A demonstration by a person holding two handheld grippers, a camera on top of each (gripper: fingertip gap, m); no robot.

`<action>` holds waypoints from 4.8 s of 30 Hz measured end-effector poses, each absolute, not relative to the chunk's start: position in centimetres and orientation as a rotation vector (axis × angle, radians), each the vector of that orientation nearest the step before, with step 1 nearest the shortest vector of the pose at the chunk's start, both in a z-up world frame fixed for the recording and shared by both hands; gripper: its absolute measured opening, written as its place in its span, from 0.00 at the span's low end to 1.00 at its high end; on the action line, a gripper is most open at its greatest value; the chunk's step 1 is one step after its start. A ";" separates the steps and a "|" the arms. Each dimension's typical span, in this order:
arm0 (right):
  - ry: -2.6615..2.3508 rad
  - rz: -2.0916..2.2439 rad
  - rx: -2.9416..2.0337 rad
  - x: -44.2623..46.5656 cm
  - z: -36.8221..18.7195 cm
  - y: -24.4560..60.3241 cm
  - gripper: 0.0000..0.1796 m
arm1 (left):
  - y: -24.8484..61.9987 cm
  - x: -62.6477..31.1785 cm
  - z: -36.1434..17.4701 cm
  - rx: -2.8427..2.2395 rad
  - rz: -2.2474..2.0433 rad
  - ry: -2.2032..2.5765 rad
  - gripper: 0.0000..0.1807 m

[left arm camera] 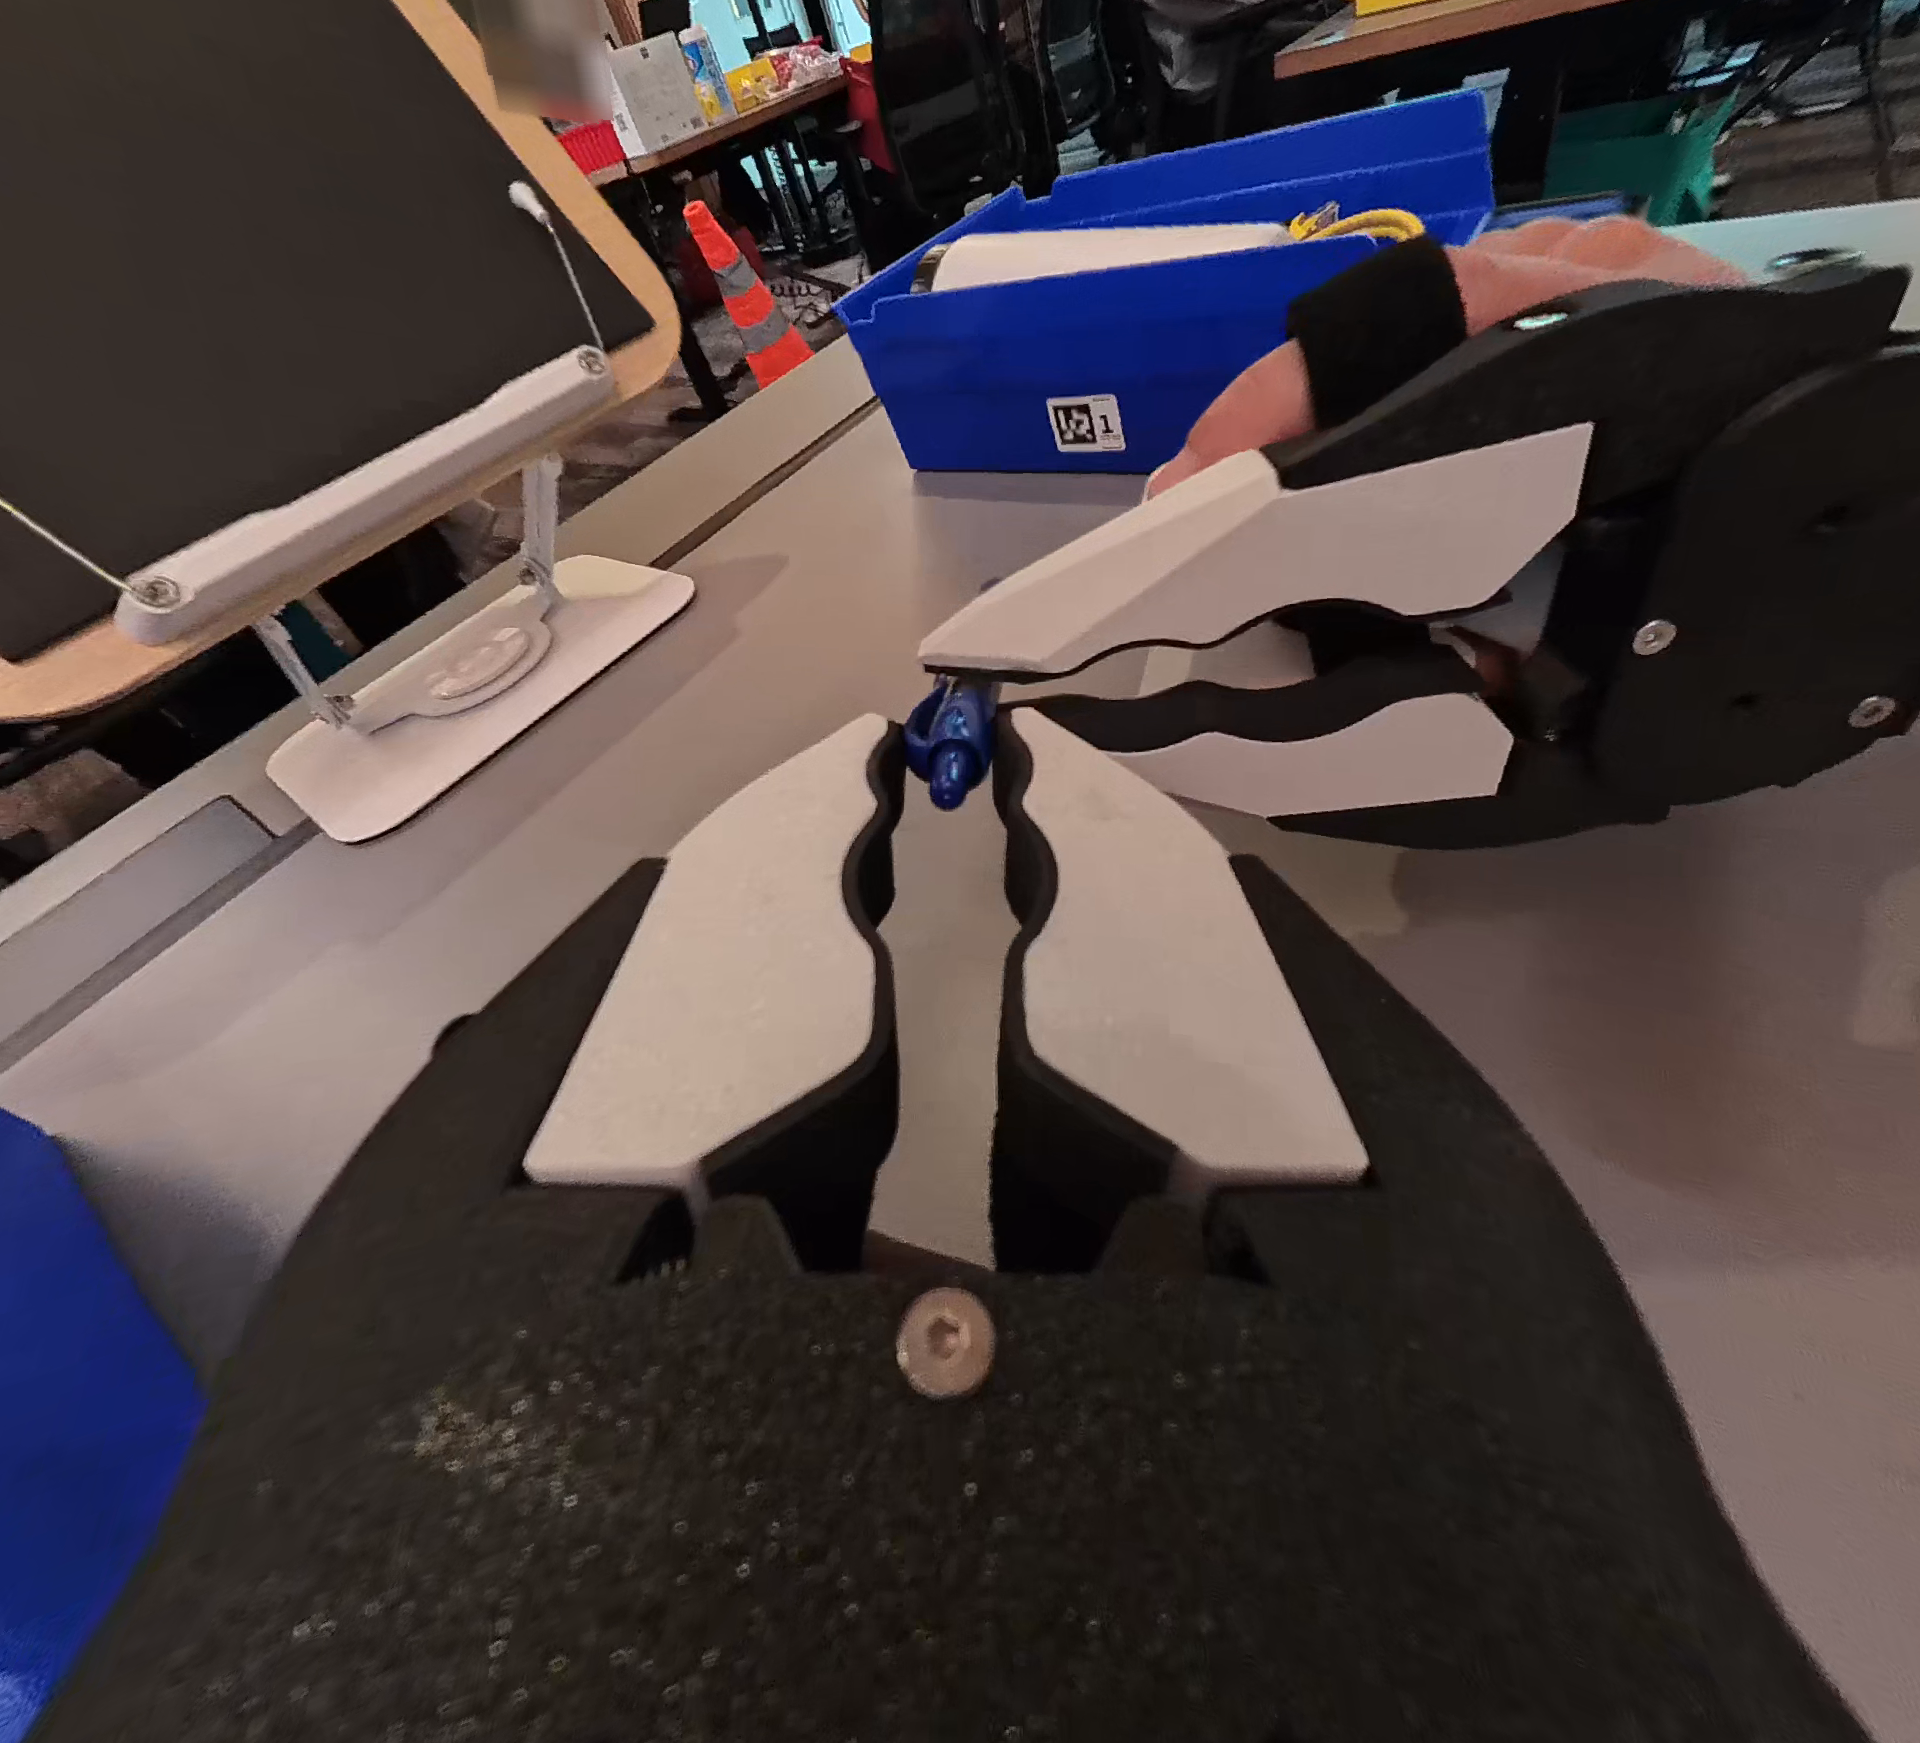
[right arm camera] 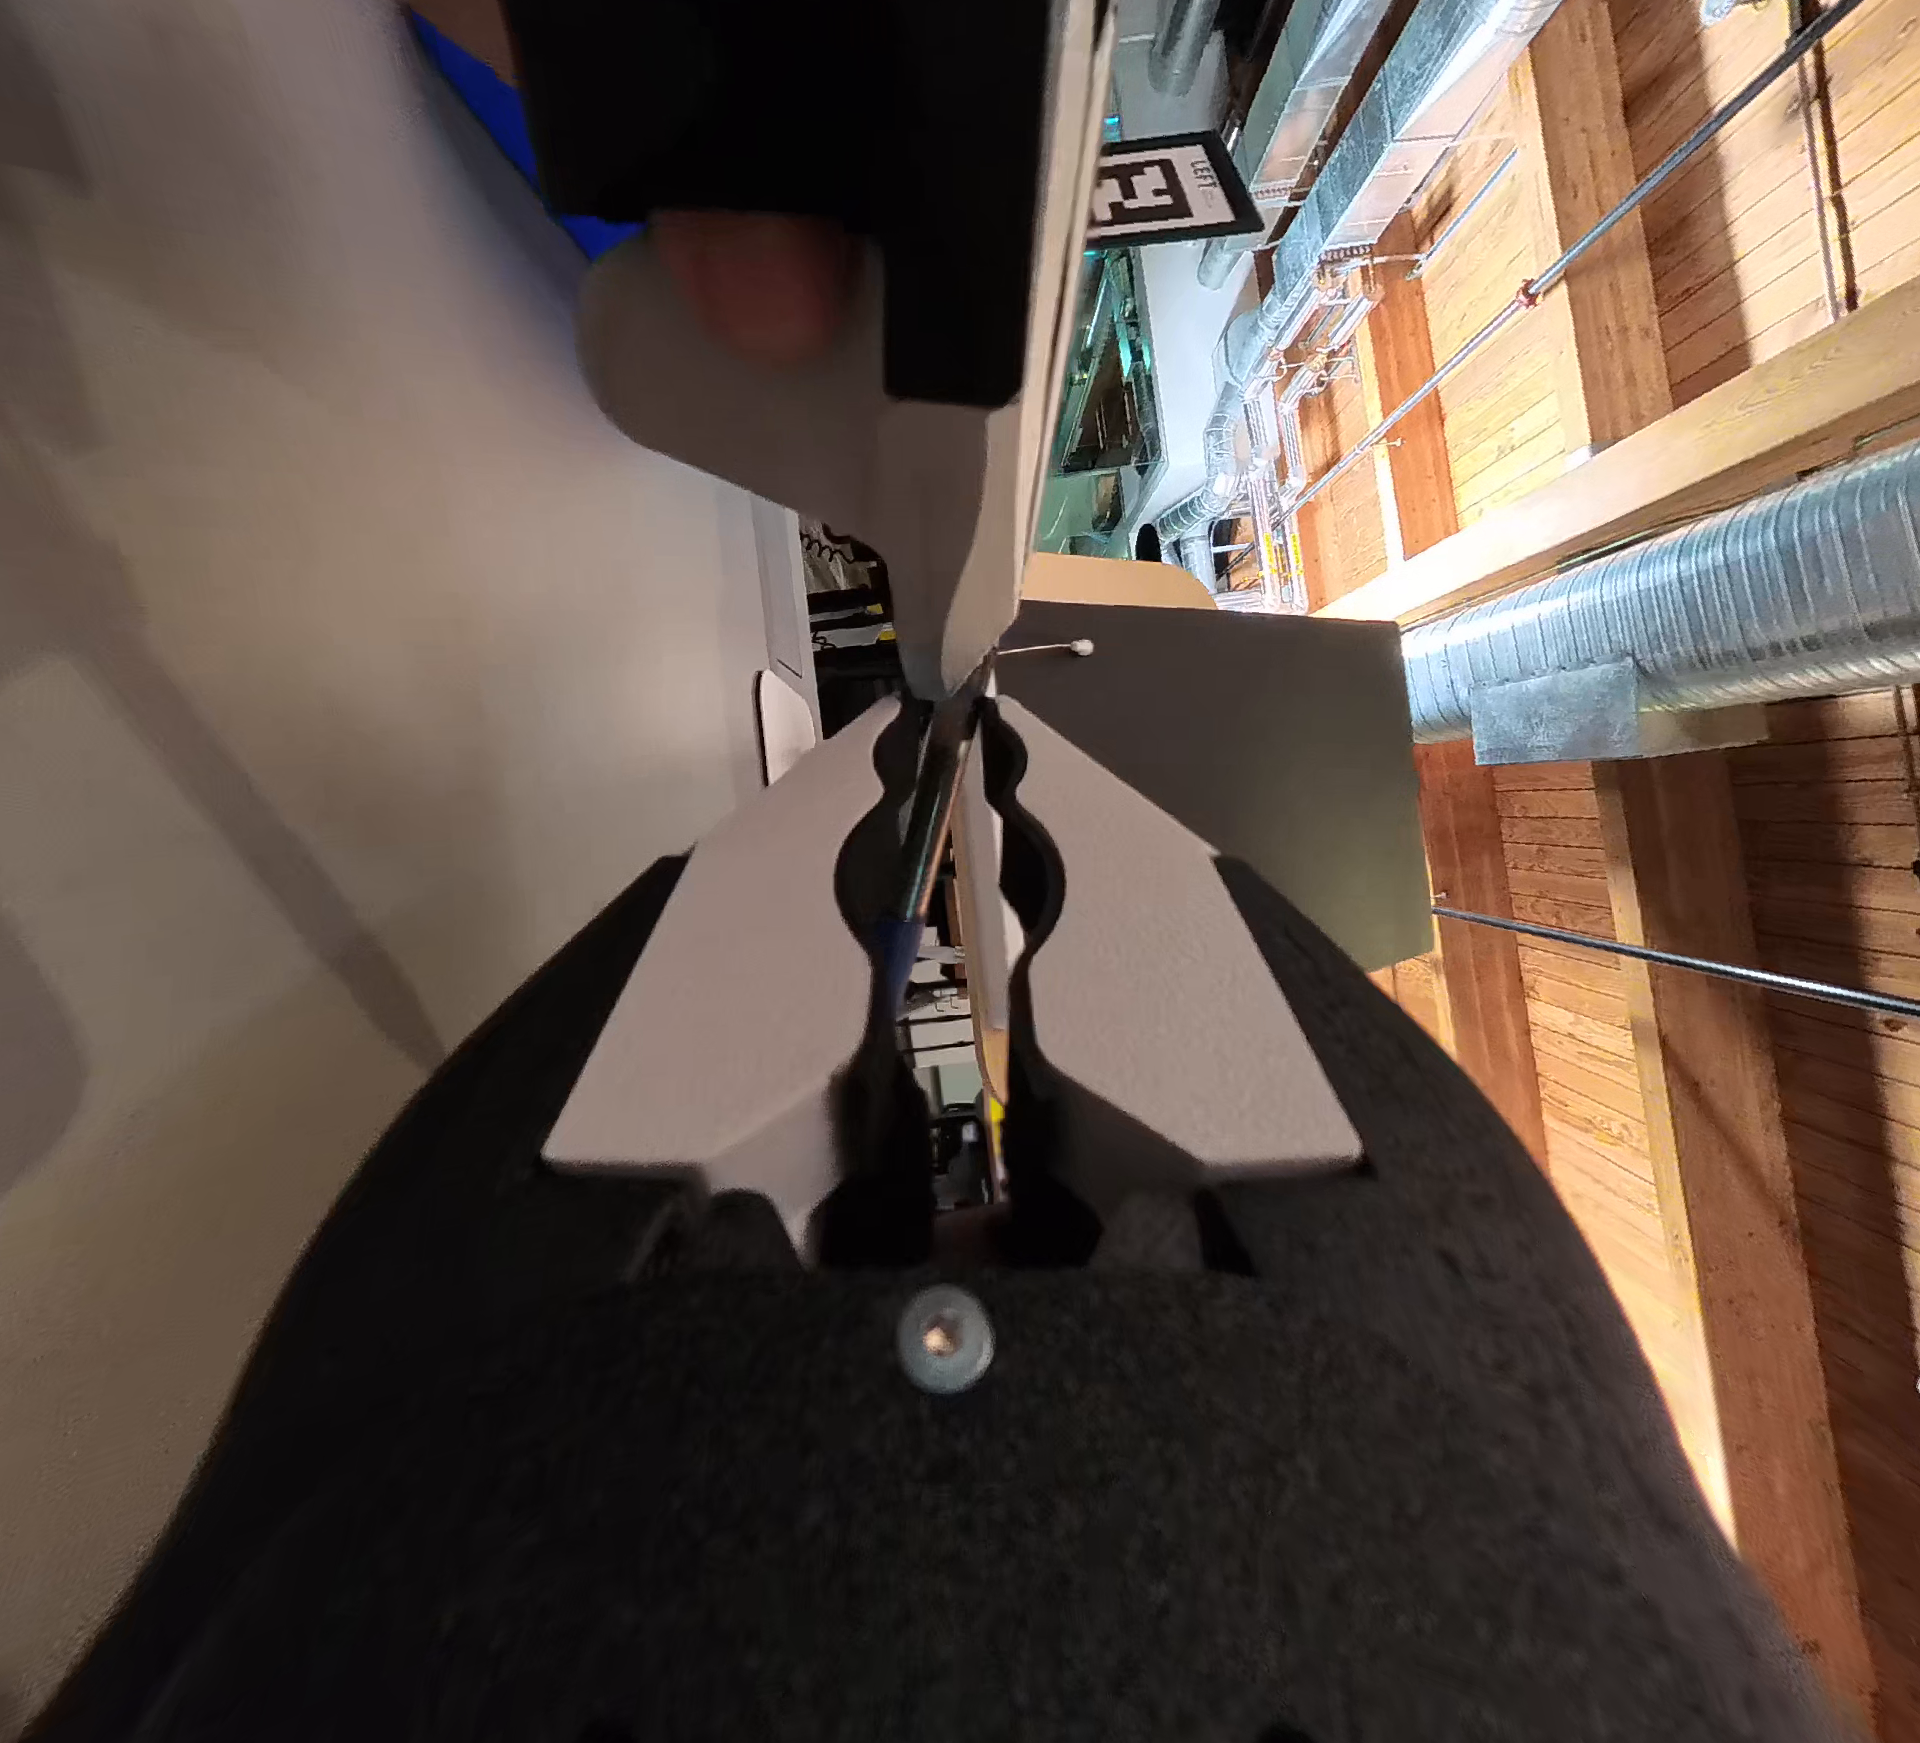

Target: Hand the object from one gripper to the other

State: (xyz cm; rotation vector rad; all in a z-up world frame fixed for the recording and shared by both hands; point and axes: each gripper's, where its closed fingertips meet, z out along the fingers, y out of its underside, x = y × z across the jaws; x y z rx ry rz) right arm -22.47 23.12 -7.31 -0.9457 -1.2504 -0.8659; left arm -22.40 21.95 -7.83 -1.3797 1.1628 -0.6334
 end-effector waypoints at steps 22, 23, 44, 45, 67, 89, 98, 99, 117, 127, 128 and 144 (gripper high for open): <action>0.248 1.496 -1.172 -14.7 -1.3 25.0 0.05 | 20.2 -21.8 -6.2 -1.283 -0.859 1.109 0.24; 0.289 1.540 -1.170 -15.1 -1.7 25.0 0.05 | 20.2 -21.8 -6.0 -1.266 -0.825 1.102 0.24; -0.005 1.324 -1.414 -18.1 -3.4 24.9 0.24 | 21.9 -23.4 -4.4 -1.185 -0.448 1.070 0.06; -0.090 1.202 -1.442 -18.1 -3.5 24.8 0.25 | 22.2 -23.7 -4.5 -1.196 -0.445 1.060 0.06; -0.394 1.266 -1.598 -20.4 -5.5 23.3 0.05 | 20.3 -22.8 -5.6 -1.249 -0.757 1.122 0.14; -1.558 1.202 -2.233 -22.6 -13.9 9.6 0.05 | 11.7 -23.4 -10.2 -1.495 -1.383 1.723 0.07; -1.246 1.125 -1.995 -22.0 -9.8 15.5 0.14 | 16.3 -23.1 -6.5 -1.457 -1.362 1.369 0.06; -1.142 1.123 -1.928 -21.7 -8.5 17.0 0.16 | 17.6 -23.6 -5.4 -1.449 -1.380 1.255 0.06; -0.901 -0.800 -1.100 -21.1 -3.6 24.6 0.30 | 23.9 -27.3 -1.7 -1.490 -1.548 0.306 0.06; -0.920 -1.026 -0.994 -18.6 -3.0 24.8 0.06 | 22.1 -25.2 -2.5 -1.507 -1.631 0.471 0.07; -0.914 -1.031 -0.998 -18.1 -2.9 25.0 0.06 | 22.1 -25.2 -2.7 -1.510 -1.583 0.506 0.14; -0.014 -0.323 -1.751 15.1 5.5 28.1 0.06 | 23.6 -25.9 -6.9 -1.462 -0.917 0.882 0.15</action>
